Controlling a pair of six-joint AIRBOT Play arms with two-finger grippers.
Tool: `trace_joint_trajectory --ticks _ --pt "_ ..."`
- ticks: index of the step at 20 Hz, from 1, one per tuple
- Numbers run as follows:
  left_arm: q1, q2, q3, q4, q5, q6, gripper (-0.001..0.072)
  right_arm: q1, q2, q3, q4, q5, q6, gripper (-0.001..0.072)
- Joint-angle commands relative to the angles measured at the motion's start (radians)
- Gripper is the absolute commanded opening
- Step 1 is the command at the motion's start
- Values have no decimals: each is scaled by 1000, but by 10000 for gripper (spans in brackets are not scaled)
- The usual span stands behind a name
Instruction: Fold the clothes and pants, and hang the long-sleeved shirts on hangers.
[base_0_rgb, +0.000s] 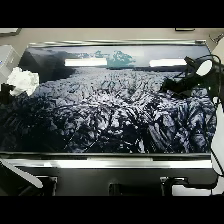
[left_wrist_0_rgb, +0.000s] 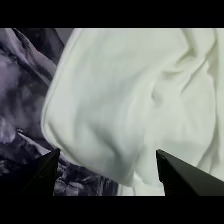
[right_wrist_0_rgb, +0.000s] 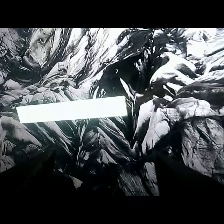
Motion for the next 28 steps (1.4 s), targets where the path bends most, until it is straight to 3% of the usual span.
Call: trace_joint_trajectory --ticks 1,4,7,8,9,11,13,14,18,21,23,28 --pt "-21 -24 2 -24 103 -31 647 1 0 0 1 1 1 695" --pt "-39 -41 2 -79 168 -3 630 1 0 0 3 4 1 695" --pt "-66 -42 2 -83 226 -3 327 1 0 0 13 9 6 696" --pt "-71 -42 2 -83 224 -4 145 1 0 0 26 10 14 696" --pt "-71 -40 2 -101 194 -10 23 1 0 0 38 14 19 696" --pt "-72 -10 2 -140 127 60 20 1 0 0 48 25 19 697" --pt "-85 84 2 -123 66 269 17 0 0 1 53 44 19 696" --pt "-93 146 2 -80 23 326 17 0 0 1 69 72 19 696" --pt "-165 480 0 135 -183 410 17 0 6 33 60 12 -40 694" --pt "-262 764 -61 137 -196 327 18 0 41 120 56 30 -93 694" --pt "-369 905 -79 155 -288 272 17 0 92 180 37 39 -118 678" --pt "-772 1146 -207 362 -418 66 18 0 279 237 -3 69 -152 678"
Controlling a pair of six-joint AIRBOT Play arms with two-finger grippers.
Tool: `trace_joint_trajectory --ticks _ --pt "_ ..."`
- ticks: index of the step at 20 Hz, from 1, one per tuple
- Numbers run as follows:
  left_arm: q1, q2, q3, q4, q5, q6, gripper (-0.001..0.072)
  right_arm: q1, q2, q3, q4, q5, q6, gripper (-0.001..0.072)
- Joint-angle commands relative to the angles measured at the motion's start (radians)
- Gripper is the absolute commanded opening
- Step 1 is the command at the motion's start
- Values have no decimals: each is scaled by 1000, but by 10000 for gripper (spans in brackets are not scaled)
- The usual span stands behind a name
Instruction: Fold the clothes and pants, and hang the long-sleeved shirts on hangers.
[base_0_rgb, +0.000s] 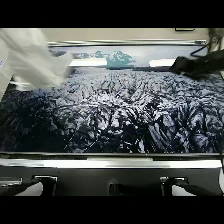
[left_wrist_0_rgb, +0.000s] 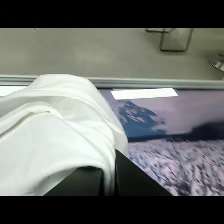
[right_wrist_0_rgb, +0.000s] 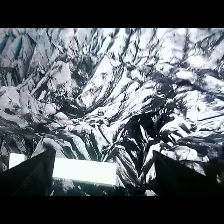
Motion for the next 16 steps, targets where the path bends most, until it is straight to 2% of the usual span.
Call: trace_joint_trajectory --ticks 1,3,6,8,12,13,14,15,16 --pt "-298 165 -113 173 -106 -176 18 0 131 29 -30 30 -58 678" --pt "-468 179 -210 231 -131 -251 20 0 188 29 -74 82 -84 678" --pt "-657 124 -377 236 -132 -274 21 0 220 27 -125 219 -85 678" --pt "-731 51 -475 236 -130 -306 21 0 219 24 -122 283 -60 678" --pt "-810 -174 -550 180 -82 -306 22 0 207 -45 -101 305 -35 679" --pt "-811 -224 -546 113 -63 -302 100 0 198 -76 -89 306 -35 680" --pt "-802 -264 -527 50 -72 -303 551 0 187 -111 -81 305 -35 681" --pt "-780 -284 -498 19 -104 -298 713 0 176 -152 -70 305 -32 681" --pt "-742 -286 -457 32 -158 -282 720 0 165 -203 -47 306 -29 681"
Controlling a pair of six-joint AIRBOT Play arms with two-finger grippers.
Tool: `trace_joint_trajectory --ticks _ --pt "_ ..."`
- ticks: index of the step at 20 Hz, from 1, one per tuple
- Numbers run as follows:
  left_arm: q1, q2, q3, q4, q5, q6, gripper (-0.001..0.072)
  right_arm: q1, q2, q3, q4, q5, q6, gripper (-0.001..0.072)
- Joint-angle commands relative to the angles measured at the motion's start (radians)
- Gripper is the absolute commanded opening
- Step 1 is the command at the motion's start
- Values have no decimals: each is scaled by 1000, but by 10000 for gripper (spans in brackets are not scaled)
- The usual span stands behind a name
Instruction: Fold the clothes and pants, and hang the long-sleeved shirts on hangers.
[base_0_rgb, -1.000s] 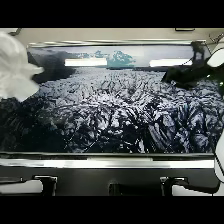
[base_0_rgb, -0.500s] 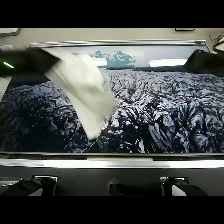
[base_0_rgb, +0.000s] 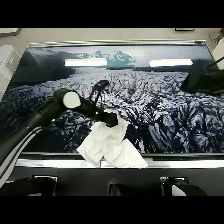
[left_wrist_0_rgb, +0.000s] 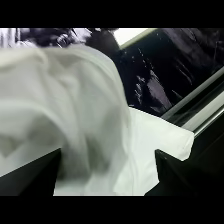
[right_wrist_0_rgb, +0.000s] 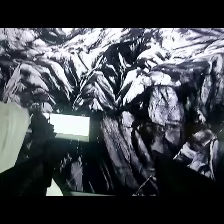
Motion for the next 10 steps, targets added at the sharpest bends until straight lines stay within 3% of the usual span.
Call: trace_joint_trajectory --ticks 1,4,6,10 --pt "80 -68 86 -38 -129 29 720 0 -29 -160 77 18 11 681" --pt "289 8 161 124 -334 51 720 1 -30 -410 190 -2 -11 681" --pt "427 81 95 142 -430 85 720 1 -30 -605 202 -45 -23 682" --pt "599 273 -353 119 -381 161 720 1 -30 -901 279 -156 -51 688"
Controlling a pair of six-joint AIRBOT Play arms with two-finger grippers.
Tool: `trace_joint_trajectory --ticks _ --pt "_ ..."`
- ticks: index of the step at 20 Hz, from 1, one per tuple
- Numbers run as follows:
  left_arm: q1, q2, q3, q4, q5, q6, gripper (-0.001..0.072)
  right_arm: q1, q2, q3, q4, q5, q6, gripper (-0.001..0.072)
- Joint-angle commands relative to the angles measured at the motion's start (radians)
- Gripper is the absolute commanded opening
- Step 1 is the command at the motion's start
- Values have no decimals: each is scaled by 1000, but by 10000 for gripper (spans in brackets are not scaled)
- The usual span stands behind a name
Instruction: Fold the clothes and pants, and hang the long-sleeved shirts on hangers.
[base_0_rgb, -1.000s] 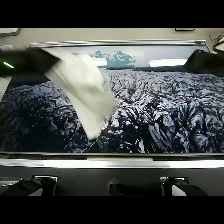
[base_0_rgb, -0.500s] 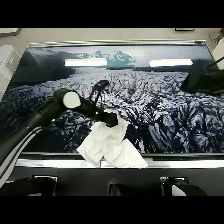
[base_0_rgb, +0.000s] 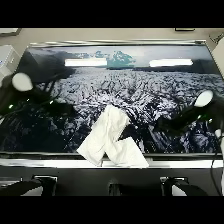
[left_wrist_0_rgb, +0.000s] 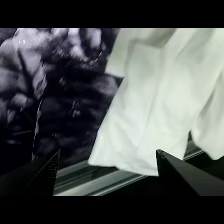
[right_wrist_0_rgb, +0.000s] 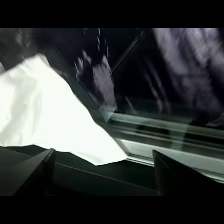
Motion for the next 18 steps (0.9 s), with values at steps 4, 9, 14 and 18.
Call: trace_joint_trajectory --ticks 4,9,14,18 --pt "219 202 -653 -183 172 119 720 1 -1 -342 129 -118 -95 692" --pt "235 166 -777 -412 340 215 720 1 -1 -365 150 -122 -97 700" --pt "169 87 -779 -430 396 220 720 1 -1 -365 153 -142 -97 700" --pt "89 57 -779 -483 446 224 720 1 -1 -365 154 -144 -96 700"
